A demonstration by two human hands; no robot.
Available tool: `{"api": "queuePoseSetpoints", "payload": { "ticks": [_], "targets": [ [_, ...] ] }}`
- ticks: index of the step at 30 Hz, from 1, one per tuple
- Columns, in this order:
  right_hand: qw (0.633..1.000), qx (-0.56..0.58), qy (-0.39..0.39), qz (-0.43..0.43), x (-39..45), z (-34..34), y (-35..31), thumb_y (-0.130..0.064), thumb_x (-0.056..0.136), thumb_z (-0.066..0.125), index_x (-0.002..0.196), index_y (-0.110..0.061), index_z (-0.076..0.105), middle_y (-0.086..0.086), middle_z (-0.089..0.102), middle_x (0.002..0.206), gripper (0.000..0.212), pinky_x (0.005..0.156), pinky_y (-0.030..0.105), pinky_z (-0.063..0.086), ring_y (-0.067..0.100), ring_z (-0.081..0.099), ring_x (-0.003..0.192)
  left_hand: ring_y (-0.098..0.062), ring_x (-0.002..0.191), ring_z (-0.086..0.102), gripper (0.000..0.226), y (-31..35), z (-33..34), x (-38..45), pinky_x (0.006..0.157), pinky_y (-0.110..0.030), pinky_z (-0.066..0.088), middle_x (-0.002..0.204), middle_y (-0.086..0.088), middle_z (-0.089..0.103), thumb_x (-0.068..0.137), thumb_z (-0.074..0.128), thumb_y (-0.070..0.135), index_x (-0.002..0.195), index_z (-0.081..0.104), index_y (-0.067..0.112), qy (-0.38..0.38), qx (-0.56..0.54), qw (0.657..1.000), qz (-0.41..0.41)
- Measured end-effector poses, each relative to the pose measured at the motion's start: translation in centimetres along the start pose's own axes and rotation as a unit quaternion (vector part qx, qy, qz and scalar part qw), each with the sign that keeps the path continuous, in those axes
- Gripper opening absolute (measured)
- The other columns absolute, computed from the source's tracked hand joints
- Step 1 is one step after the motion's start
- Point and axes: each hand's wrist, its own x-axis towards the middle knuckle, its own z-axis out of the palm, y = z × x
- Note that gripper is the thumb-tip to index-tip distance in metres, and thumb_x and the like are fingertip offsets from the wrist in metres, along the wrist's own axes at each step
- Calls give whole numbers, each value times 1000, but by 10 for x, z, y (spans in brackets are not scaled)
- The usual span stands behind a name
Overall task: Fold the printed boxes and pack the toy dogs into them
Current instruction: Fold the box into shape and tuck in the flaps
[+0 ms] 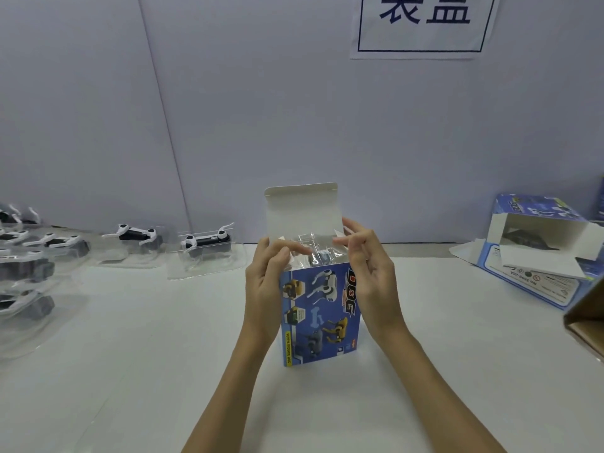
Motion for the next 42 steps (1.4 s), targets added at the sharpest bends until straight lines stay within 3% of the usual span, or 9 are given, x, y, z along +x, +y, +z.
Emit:
{"api": "queuePoseSetpoints", "payload": {
  "ticks": [5,9,14,17,21,24,29,36,42],
  "targets": [
    [996,78,-6,52,4,0,-3,-39,96,56,97,-30,62,1,70,121,11,85,47,60,28,67,116,-35,118,66,40,3,-4,0,75,-42,63,125,-11,60,93,43,30,108,80,24,-20,-73,995,-68],
    [993,89,-25,70,7,-3,-4,-35,91,50,91,-45,67,-8,70,114,20,84,46,58,29,67,115,-3,112,69,54,5,-3,-1,84,-44,64,136,22,62,91,39,22,137,64,36,-41,-92,993,-56],
    [991,121,-31,54,3,-5,-5,-43,103,34,114,-31,68,0,68,128,38,85,43,61,26,70,113,-41,103,72,42,7,0,-4,70,-42,64,121,-17,67,83,48,39,118,66,25,-45,-79,994,-54],
    [990,119,-29,65,3,-5,-2,-54,104,24,114,-36,69,2,66,133,49,94,51,59,31,65,123,-39,101,73,42,6,1,-5,73,-46,64,125,-16,66,86,50,40,122,63,24,-42,-96,992,-63],
    [996,66,-46,49,2,-8,0,-58,102,20,109,-46,66,-7,67,129,48,82,32,62,22,69,117,-47,107,69,33,2,0,-3,79,-52,62,124,-15,67,95,40,31,113,66,24,-33,-90,993,-74],
    [997,-57,-56,3,6,-13,5,-64,100,20,102,-59,60,-16,63,125,41,97,50,58,15,66,120,-48,112,65,37,-2,-4,2,84,-60,59,126,-22,61,95,37,33,107,65,13,-35,-29,997,-66],
    [990,-126,-54,-31,10,-11,11,-56,106,27,98,-57,56,-15,60,115,31,78,52,62,21,71,102,-47,110,66,37,-5,-4,5,83,-65,58,119,-22,64,98,36,35,96,67,14,-31,-5,998,-47],
    [989,-136,-54,-23,10,-13,8,-49,107,32,117,-56,61,-14,62,121,31,82,48,62,13,66,113,-45,108,66,45,-4,-3,8,85,-70,53,114,-20,67,91,40,48,90,67,13,-26,-1,999,-27],
    [986,-156,-62,-11,13,-14,1,-51,105,32,112,-48,60,-11,65,118,30,73,41,64,14,70,104,-37,99,73,44,-5,-5,7,75,-42,61,111,-18,71,98,39,41,101,64,5,-36,-28,998,-45]
  ]
}}
